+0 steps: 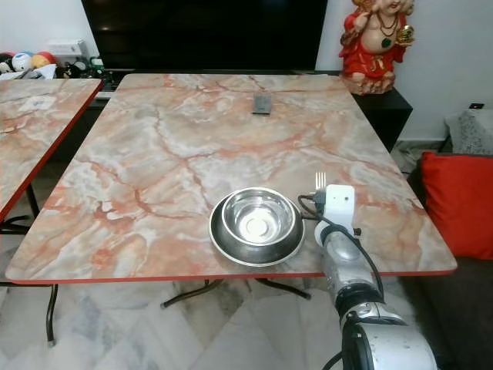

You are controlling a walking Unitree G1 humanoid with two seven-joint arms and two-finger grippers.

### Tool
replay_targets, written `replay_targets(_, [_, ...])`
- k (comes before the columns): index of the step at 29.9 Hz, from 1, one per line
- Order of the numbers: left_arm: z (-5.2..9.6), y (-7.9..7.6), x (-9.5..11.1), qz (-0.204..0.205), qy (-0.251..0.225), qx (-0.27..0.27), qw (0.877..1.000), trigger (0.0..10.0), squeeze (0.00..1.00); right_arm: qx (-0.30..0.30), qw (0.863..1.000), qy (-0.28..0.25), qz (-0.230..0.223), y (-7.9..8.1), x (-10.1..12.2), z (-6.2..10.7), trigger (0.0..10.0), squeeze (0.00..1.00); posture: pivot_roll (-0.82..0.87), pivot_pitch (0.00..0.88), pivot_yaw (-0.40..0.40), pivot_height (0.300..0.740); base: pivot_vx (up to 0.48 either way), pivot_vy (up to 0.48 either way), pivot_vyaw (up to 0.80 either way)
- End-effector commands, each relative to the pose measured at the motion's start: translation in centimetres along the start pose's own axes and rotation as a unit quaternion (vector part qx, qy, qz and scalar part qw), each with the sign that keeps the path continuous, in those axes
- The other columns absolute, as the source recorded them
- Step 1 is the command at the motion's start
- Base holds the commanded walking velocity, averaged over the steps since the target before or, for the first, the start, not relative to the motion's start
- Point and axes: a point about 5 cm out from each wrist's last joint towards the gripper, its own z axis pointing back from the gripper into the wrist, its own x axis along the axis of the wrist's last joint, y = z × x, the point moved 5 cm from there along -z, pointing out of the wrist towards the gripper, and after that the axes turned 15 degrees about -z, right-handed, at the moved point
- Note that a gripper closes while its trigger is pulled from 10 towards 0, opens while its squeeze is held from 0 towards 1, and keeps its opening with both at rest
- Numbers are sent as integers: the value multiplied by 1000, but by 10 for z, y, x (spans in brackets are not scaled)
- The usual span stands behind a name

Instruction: Setting the table

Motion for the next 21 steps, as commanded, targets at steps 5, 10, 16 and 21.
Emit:
replay_targets(5, [6,5,-20,-8,21,-1,1000,10000,0,3,999,-31,-12,5,18,-3,10000,0,114,151,23,740,0,0,0])
replay_targets(10, [10,7,-27,-11,26,-1,1000,10000,0,6,999,-33,0,7,20,-4,10000,0,126,169,28,740,0,0,0])
replay_targets(16, [13,5,-35,-22,26,-6,999,10000,0,1,999,-39,15,5,22,-4,10000,0,133,197,32,740,0,0,0])
replay_targets(21, [14,12,-31,-33,9,11,999,10000,0,-7,999,-46,19,0,26,-4,10000,0,134,214,31,740,0,0,0])
